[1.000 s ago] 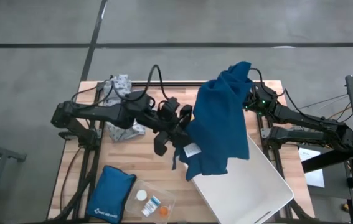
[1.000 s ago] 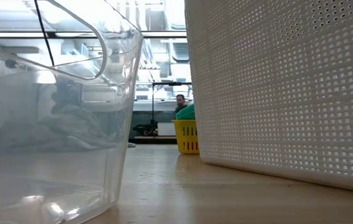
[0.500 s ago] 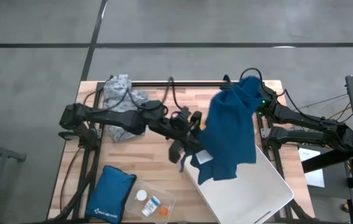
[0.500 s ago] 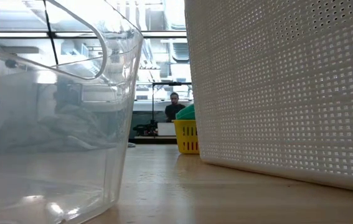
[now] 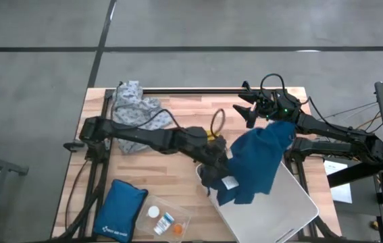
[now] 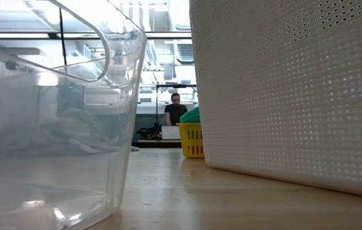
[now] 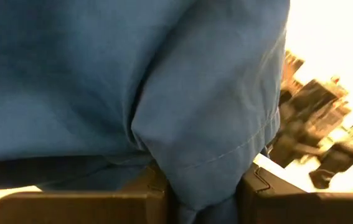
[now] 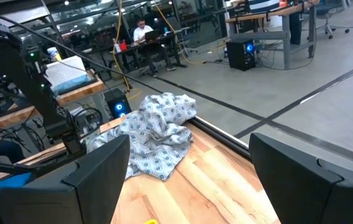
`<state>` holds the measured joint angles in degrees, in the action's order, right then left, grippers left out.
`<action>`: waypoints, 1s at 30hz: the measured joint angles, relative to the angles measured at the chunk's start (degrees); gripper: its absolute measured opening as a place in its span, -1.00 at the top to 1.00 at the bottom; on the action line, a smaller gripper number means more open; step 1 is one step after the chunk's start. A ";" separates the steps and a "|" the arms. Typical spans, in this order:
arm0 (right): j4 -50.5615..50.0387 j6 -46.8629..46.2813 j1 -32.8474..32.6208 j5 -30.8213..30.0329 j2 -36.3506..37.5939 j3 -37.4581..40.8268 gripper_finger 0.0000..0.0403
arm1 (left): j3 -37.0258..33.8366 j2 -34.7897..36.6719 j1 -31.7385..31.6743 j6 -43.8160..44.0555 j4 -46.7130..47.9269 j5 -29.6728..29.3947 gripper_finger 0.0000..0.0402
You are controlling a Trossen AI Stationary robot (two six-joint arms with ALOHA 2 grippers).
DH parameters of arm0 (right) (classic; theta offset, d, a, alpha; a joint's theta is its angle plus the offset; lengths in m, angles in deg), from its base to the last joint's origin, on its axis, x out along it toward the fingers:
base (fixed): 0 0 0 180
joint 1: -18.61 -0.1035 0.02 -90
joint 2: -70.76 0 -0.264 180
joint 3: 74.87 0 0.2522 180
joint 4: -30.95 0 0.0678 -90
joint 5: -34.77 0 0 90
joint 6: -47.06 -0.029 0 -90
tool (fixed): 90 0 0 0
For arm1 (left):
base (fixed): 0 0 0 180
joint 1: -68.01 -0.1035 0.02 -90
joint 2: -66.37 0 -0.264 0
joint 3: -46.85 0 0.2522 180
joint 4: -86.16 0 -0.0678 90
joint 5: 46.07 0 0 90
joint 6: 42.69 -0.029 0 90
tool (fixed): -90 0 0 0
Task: Pick & place medical supplies in basket/bin
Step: Put the blue patient gown into the white bin
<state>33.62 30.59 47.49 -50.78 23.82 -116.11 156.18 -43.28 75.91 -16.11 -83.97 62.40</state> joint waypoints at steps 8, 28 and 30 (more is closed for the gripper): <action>0.02 0.00 0.00 -0.02 0.00 -0.02 -0.61 | -2.36 -1.20 0.00 3.87 8.34 -0.46 0.54; 0.01 0.00 0.00 -0.01 0.02 -0.02 -0.61 | -5.31 -1.25 -0.48 7.83 8.47 -1.09 0.52; 0.00 0.00 0.00 -0.01 0.02 -0.02 -0.61 | -5.31 -1.25 -0.44 7.66 8.25 -1.09 0.52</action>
<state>33.62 30.59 47.49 -50.78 23.84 -116.13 150.87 -44.52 75.47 -8.45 -75.72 61.31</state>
